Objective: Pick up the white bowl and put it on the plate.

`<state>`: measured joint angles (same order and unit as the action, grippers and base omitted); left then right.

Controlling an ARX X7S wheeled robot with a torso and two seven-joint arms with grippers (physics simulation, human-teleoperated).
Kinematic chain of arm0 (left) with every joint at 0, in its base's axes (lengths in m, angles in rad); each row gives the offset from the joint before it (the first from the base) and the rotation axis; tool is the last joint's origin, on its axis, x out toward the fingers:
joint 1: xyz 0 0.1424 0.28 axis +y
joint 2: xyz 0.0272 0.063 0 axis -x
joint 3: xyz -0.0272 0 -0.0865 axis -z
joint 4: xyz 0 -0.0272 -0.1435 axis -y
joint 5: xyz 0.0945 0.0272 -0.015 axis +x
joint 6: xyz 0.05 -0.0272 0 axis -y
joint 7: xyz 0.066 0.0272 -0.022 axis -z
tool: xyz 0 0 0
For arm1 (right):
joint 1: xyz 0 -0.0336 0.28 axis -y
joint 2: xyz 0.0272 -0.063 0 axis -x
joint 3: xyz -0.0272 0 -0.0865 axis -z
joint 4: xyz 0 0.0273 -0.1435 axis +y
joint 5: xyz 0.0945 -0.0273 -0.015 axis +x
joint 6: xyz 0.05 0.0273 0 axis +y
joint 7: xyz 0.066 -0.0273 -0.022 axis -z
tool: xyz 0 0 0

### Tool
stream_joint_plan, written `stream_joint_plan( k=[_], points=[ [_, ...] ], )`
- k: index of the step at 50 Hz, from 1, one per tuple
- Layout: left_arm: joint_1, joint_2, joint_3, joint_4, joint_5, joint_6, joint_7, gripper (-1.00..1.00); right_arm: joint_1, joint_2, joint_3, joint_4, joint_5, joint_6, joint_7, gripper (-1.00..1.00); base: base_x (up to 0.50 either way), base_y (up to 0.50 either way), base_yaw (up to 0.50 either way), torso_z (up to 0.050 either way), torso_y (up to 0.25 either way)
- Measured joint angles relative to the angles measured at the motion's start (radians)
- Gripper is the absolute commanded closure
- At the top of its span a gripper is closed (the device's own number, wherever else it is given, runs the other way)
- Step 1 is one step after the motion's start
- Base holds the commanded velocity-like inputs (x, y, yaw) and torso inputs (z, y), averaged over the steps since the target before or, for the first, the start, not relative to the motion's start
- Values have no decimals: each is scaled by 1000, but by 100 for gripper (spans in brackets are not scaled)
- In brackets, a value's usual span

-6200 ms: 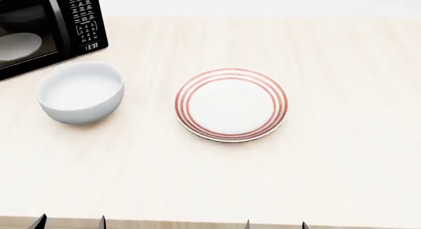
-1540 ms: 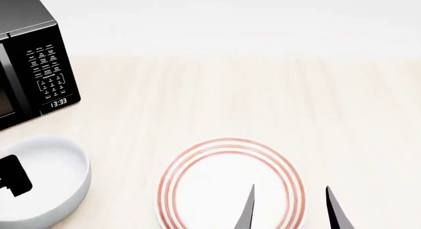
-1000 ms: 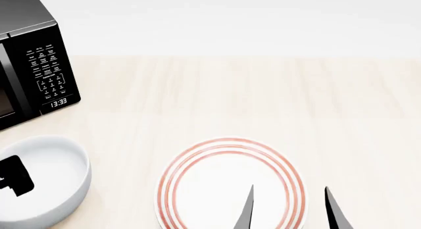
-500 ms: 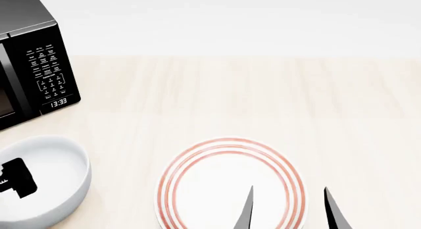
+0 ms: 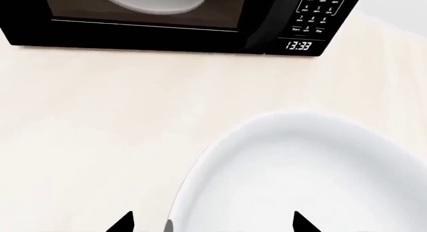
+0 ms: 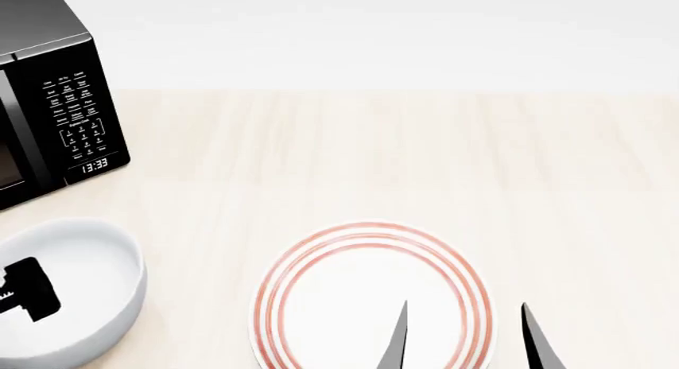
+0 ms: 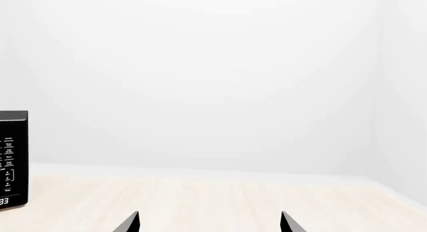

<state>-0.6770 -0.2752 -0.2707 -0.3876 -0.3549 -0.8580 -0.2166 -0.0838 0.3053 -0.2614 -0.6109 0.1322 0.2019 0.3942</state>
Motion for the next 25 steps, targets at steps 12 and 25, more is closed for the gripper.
stream_joint_plan(
  k=[12, 25],
  points=[
    [-24, -7, 5, -53, 12, 40, 6, 100, 1, 4, -6, 5, 2, -3, 5, -100, 0, 0, 0, 0, 0],
    [-33, -13, 1, -91, 36, 65, -4, 100, 3, 8, -11, 8, 5, -6, 9, -100, 0, 0, 0, 0, 0]
  ],
)
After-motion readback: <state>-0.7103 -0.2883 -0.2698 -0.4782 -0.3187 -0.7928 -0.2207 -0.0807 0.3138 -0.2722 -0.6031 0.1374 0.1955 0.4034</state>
